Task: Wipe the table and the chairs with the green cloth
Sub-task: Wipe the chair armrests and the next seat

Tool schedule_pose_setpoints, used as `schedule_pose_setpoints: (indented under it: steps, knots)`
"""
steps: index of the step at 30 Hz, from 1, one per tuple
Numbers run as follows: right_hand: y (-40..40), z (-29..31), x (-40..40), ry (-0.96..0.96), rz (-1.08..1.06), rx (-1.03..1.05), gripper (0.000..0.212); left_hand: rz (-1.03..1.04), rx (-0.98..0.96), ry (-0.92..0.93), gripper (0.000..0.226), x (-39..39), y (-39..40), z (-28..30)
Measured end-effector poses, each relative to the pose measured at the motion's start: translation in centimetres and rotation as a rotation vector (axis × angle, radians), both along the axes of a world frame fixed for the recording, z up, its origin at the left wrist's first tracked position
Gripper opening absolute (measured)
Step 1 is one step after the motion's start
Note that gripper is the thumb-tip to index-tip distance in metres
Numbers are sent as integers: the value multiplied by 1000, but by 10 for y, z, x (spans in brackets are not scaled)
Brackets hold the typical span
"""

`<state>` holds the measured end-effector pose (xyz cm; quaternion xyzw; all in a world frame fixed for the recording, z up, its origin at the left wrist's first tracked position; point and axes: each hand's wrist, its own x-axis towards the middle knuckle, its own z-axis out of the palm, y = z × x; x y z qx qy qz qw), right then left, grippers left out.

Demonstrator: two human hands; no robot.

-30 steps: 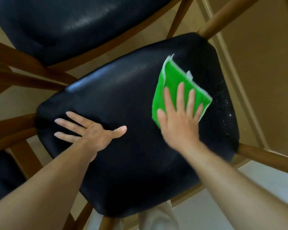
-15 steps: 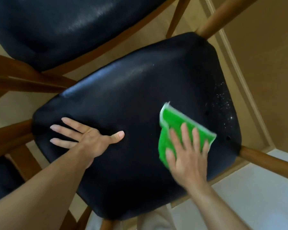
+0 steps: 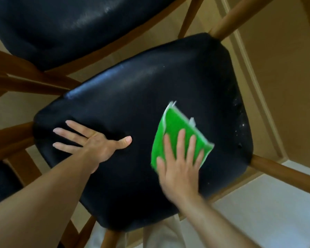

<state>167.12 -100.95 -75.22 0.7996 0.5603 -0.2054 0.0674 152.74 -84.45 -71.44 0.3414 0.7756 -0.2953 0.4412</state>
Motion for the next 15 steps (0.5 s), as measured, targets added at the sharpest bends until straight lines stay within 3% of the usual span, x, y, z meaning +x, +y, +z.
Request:
schedule_pose_setpoints:
  steps: [3, 6, 8, 13, 15]
  knots:
    - [-16, -2, -29, 50, 153, -45, 66, 17, 2, -9, 164, -1, 1, -3]
    - [27, -9, -5, 72, 178, 46, 62, 14, 1, -18, 166, -4, 1, -7]
    - [73, -11, 19, 50, 62, 116, 61, 22, -12, -38, 166, -7, -1, -9]
    - [189, -17, 38, -15, -467, 189, 61, 14, -18, -37, 165, -7, -2, -8]
    - [213, -17, 21, 0, -470, 180, 59, -1, -20, -31, 164, -6, -2, -9]
